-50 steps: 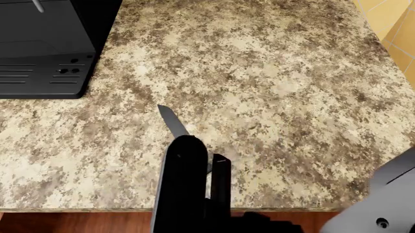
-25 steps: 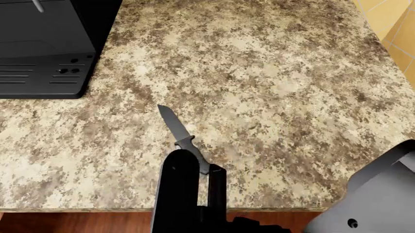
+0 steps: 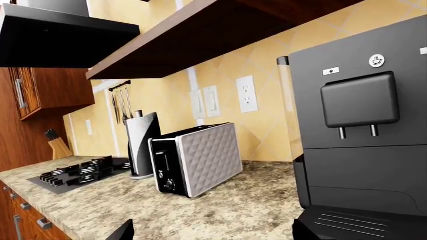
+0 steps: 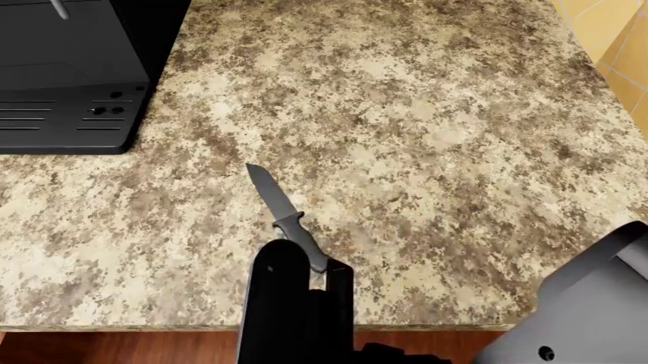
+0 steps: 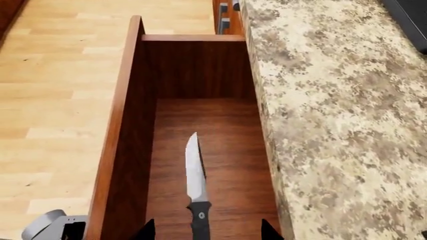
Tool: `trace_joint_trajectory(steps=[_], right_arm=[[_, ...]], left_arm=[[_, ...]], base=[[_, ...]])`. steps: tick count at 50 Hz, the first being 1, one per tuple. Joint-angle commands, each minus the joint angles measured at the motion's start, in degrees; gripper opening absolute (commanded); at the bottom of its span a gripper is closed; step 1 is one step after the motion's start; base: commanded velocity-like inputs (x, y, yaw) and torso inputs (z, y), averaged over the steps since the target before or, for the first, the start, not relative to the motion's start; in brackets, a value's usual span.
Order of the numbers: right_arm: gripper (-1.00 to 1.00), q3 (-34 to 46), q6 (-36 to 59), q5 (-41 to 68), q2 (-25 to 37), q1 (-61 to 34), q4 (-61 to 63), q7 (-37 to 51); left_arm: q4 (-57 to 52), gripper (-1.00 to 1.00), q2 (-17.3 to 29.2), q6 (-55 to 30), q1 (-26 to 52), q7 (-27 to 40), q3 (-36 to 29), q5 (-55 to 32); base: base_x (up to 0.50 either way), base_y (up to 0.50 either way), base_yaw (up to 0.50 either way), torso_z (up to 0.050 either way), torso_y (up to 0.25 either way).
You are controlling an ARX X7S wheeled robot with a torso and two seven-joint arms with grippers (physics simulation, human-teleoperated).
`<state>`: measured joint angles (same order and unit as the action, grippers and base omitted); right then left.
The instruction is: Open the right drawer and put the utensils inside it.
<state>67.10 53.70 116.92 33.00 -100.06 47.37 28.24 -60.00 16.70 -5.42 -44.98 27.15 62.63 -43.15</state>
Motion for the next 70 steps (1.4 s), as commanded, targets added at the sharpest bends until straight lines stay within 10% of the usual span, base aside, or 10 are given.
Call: trace_joint_trajectory(steps=[1, 70], right_arm=[[1.00, -0.2, 0.1, -0.2, 0.2, -0.1, 0.2, 0.0], [1.00, 0.7, -13.2, 12.2, 4.6, -3.5, -15.8, 25.0]], left_arm=[[0.0, 1.00, 0.2, 0.0, 0.0, 0.2, -0.2, 0.1], [0.0, 1.00, -0.4, 0.0, 0.0, -0.1, 0.0, 0.0]], base=[[0.00, 0.00, 0.00, 0.000, 0.000], [0.00, 0.00, 0.00, 0.000, 0.000]])
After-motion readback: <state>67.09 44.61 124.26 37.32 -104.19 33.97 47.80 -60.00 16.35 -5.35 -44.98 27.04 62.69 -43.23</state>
